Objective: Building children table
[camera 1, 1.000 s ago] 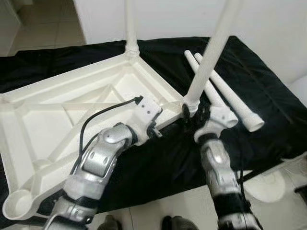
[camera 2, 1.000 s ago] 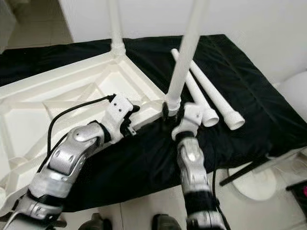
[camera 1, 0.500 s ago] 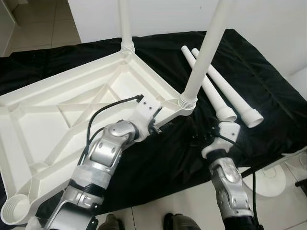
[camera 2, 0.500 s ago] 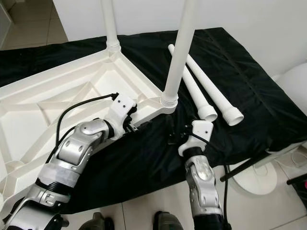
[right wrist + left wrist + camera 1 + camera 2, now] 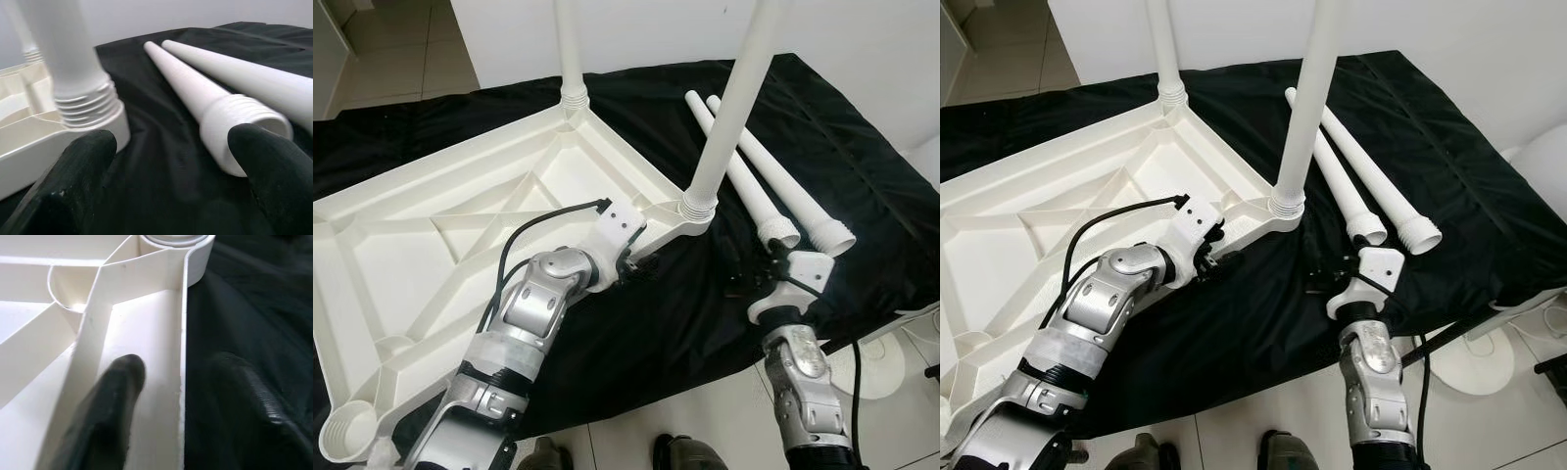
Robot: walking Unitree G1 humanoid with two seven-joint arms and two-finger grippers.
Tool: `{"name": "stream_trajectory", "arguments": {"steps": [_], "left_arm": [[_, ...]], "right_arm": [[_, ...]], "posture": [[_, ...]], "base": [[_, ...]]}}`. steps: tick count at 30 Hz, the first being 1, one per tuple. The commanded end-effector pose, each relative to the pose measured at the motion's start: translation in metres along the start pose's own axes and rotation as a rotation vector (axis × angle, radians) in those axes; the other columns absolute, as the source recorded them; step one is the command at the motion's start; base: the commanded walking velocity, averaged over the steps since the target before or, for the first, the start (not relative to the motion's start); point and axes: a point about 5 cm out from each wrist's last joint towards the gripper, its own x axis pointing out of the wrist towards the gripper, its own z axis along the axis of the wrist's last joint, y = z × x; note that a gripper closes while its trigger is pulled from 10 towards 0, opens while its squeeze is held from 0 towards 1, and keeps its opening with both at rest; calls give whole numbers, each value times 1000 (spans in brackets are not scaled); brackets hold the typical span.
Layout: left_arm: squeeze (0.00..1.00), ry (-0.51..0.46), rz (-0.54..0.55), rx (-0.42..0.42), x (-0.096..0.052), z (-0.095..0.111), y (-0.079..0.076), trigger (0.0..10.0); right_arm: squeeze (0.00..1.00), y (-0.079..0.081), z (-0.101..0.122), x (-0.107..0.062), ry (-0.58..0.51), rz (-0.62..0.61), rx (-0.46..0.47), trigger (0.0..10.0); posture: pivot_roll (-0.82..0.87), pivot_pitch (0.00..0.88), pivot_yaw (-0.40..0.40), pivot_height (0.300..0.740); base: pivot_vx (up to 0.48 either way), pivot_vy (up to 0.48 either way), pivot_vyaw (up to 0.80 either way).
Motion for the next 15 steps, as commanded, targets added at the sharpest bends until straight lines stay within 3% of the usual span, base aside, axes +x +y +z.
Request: {"name": "stream_trajectory", "arguments": {"steps": [1, 15], "left_arm": [[0, 65, 161, -7, -5, -16, 11, 0], [0, 95, 102, 69, -26, -27, 20, 0]], "right_arm": [[0, -5, -1, -3, 16, -17, -3, 10000], [0, -11, -1, 3, 22, -11, -36, 10000]], "posture": [[-143, 120, 62, 740], [-126, 120, 56, 740]], "base": [[0, 0, 0], [0, 0, 0]]}}
